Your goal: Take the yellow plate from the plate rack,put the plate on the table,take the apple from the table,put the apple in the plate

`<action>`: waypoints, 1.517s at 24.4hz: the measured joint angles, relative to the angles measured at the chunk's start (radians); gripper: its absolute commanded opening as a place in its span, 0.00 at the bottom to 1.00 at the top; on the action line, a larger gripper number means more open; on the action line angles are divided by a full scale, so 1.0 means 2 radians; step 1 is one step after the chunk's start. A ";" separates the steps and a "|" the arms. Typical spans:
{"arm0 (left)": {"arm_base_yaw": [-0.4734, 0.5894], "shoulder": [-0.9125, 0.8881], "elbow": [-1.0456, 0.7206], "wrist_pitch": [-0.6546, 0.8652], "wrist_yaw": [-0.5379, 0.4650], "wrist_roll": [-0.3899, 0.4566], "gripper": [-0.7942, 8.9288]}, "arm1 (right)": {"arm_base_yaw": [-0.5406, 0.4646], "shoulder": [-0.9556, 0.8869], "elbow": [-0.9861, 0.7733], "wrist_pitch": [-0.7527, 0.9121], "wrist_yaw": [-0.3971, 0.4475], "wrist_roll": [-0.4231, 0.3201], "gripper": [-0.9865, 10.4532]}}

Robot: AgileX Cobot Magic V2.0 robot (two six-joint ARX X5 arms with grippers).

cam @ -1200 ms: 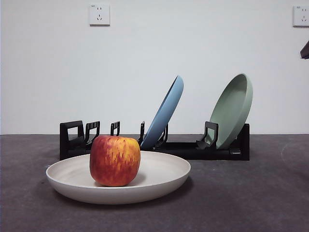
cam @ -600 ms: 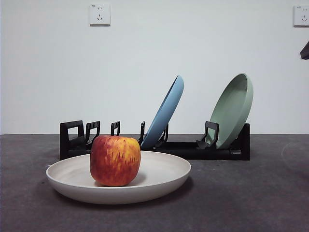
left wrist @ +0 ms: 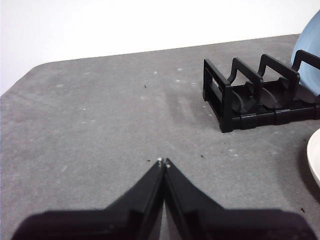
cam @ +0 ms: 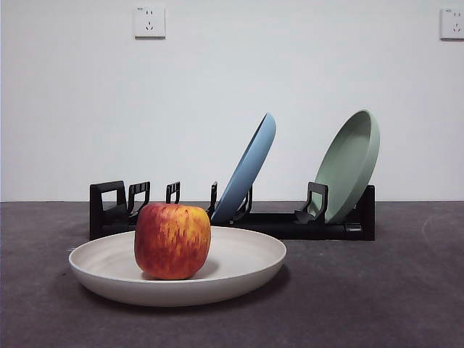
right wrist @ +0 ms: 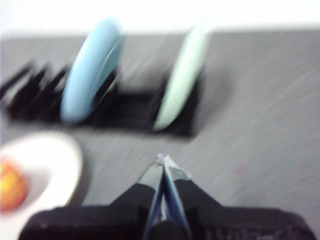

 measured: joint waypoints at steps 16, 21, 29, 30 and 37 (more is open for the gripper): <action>0.000 0.000 0.000 0.000 0.000 0.000 0.08 | -0.134 -0.155 -0.164 0.110 -0.082 -0.071 0.07; 0.000 0.000 0.000 0.000 0.000 0.000 0.08 | -0.134 -0.164 -0.195 0.110 -0.082 -0.066 0.07; 0.000 0.000 0.000 0.000 0.000 0.000 0.08 | -0.134 -0.164 -0.216 0.110 -0.082 -0.041 0.07; 0.000 0.000 0.000 0.000 0.000 0.000 0.08 | -0.134 -0.164 -0.216 0.111 -0.083 -0.038 0.07; 0.000 0.000 0.000 0.000 0.000 0.000 0.08 | -0.134 -0.157 -0.216 0.111 -0.081 -0.023 0.07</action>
